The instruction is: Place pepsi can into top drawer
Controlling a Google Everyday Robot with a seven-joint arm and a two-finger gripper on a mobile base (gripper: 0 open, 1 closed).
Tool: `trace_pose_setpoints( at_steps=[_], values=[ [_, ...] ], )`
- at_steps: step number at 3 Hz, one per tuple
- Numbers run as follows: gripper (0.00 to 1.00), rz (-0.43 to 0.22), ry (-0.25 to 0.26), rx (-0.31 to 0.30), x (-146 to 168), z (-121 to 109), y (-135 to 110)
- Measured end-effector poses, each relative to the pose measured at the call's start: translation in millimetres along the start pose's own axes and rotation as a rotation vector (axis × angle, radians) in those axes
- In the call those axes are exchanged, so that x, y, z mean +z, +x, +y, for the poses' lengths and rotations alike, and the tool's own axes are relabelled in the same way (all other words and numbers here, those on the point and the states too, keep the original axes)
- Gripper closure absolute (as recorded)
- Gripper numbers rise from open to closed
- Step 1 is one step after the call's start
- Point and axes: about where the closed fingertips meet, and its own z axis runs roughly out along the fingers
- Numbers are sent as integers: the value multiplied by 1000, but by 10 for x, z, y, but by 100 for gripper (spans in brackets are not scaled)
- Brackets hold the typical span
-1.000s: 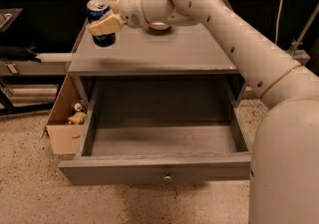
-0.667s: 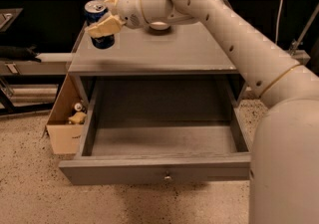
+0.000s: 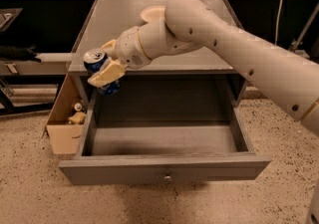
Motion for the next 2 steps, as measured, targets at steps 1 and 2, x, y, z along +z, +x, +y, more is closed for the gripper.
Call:
trace_pose_setpoints(
  at_steps=[1,2],
  values=[
    [100,0,0,0,0,0,0],
    [100,-21,18,34,94,109,294]
  ],
)
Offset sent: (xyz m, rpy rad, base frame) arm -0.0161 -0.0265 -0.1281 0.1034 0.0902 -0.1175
